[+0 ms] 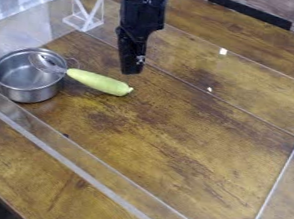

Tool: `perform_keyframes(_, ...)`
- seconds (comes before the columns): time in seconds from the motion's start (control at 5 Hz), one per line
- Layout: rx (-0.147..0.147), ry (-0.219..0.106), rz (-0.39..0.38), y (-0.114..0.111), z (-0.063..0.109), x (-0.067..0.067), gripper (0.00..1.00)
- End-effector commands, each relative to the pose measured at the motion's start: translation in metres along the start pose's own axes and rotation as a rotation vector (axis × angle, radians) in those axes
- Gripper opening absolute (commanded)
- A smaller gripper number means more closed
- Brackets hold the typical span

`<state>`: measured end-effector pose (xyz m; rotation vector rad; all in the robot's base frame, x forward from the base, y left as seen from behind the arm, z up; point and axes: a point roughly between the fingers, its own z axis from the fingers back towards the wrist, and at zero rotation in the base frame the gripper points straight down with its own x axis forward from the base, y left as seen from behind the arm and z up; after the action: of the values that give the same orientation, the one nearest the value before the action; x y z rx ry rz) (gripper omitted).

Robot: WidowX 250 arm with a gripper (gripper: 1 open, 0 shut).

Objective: Move the green spoon to the left

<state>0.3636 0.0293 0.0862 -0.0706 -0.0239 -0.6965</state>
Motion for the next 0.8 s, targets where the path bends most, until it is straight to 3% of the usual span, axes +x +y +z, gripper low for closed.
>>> perform_keyframes(0.0,0.052,-0.061,-0.059,-0.008,0.023,0.000,1.00)
perform_keyframes(0.2,0.039,-0.056,-0.043,-0.006,0.003,0.007,0.00)
perform_keyframes(0.4,0.039,-0.054,-0.026,-0.004,-0.010,0.015,0.00)
perform_keyframes(0.6,0.062,-0.059,0.030,0.005,0.005,0.010,0.00)
